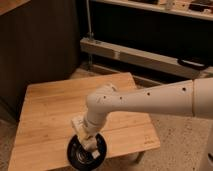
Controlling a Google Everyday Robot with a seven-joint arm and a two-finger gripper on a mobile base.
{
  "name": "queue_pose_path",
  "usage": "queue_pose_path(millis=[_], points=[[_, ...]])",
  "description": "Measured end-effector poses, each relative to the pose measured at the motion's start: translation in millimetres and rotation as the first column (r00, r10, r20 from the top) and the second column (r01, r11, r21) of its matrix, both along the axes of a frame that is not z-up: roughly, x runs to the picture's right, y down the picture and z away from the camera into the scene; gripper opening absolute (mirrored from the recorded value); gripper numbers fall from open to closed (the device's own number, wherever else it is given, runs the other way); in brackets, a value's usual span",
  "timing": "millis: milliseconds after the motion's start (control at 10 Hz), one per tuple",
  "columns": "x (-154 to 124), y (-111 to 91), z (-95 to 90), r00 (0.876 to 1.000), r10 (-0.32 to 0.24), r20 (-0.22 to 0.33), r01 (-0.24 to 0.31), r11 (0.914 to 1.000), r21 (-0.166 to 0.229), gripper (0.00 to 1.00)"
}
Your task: Place the bottle in the ceramic bowl
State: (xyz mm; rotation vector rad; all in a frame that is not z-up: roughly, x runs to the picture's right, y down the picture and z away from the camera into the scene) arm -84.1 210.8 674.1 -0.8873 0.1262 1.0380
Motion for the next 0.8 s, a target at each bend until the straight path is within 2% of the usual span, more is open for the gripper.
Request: queue_pose_path(millis=[200,300,800], points=[[-1.8,-1.6,6.0,1.0,0.027,-0.004,-0.027,0.9996,0.004,0.72],[-1.2,-2.0,6.1,1.0,0.029,-0.006,-0.029,0.9996,0.004,0.74],[-1.6,-1.7,6.6,1.0,0.029,-0.005,-0.029,0.9996,0.003,0.74]])
